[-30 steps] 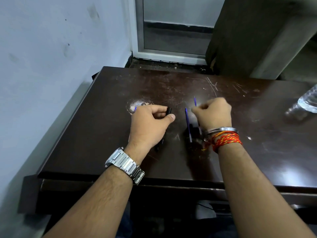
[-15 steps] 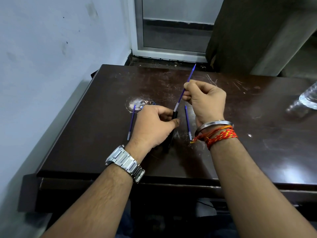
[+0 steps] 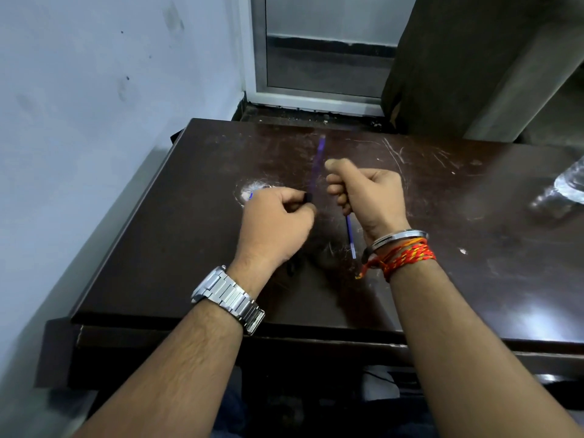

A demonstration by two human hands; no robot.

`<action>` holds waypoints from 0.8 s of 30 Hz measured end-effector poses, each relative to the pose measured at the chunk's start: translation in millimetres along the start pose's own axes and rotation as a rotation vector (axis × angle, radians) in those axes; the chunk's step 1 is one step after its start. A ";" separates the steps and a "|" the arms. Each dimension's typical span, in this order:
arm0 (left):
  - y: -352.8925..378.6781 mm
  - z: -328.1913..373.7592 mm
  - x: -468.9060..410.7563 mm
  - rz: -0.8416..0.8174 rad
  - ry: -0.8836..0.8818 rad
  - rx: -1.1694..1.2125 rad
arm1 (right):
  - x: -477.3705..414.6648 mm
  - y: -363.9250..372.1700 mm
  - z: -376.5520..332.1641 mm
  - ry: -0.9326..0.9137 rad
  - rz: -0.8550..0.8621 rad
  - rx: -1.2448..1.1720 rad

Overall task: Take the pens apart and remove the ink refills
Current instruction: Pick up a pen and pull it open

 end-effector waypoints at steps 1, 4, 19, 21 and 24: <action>-4.6 -0.7 -3.0 0.071 -0.022 0.010 | -0.8 -1.6 -0.1 0.003 0.043 -0.010; -20.5 -5.3 -11.6 0.244 -0.093 0.024 | -1.9 -4.0 0.8 0.018 0.097 0.015; -26.6 -12.2 -20.0 0.332 -0.148 -0.380 | 1.1 0.9 12.3 -0.058 0.052 0.256; -26.1 -13.7 -20.4 0.315 -0.176 -0.429 | 0.8 1.2 13.5 -0.068 0.042 0.266; -24.6 -14.8 -21.8 0.299 -0.199 -0.481 | 0.9 3.3 15.1 -0.078 0.025 0.264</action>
Point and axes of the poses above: each hand's wrist, its own x-axis away from the middle knuckle, its own y-axis out of the palm, z = x × y, the point moved 1 cm from there along -x, towards the middle knuckle, and after that the axes turned 6 degrees about -y, right-handed, at the moved point
